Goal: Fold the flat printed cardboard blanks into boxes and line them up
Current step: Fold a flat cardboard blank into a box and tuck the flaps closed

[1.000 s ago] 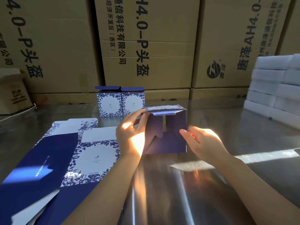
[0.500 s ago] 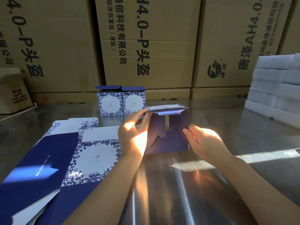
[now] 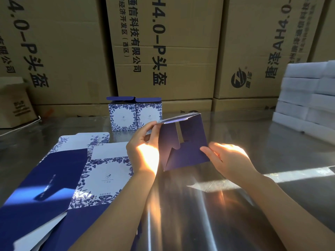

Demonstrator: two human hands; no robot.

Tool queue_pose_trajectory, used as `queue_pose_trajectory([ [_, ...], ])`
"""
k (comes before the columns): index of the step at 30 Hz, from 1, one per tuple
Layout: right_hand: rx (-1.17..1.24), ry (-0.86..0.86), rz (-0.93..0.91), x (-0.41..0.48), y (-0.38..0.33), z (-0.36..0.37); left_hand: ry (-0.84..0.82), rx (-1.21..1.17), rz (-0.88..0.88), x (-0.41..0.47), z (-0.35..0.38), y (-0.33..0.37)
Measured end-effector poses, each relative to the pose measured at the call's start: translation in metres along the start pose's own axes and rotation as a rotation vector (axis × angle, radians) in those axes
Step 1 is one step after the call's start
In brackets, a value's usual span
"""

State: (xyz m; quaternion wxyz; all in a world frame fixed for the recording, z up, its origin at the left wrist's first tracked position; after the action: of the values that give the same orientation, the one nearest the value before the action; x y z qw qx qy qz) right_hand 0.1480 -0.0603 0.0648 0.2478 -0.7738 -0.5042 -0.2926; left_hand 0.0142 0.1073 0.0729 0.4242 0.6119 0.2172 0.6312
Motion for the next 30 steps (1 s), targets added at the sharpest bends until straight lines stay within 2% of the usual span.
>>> queue_pose_trajectory([
  [7, -0.077, 0.171, -0.095, -0.0007, -0.0043, -0.0034, -0.021, 0.02, -0.005, 0.001, 0.0011, -0.0007],
  [10, -0.049, 0.149, -0.065, -0.0006, -0.0032, -0.003, -0.006, 0.004, -0.023, 0.0016, 0.001, -0.0041],
  [16, 0.019, -0.005, 0.028, 0.0, 0.0016, 0.0007, 0.047, -0.017, -0.011, 0.006, -0.0032, -0.0073],
  [23, 0.048, 0.076, -0.062, -0.0006, -0.0055, -0.0057, 0.048, -0.017, -0.035, 0.0063, -0.0044, -0.0081],
  [30, 0.062, 0.125, -0.009, 0.0008, -0.0004, -0.0045, 0.048, -0.013, -0.028, 0.0061, -0.0032, -0.0076],
])
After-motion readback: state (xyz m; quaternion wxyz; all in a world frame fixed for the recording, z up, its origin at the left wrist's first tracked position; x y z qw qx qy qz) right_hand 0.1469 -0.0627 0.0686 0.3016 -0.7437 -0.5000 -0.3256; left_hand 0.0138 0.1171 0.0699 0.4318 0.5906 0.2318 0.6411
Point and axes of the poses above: each hand's wrist, its own x-axis towards the middle knuckle, its own z-axis out of the palm, y = z × x, the point moved 5 cm from there along x, towards the middle knuckle
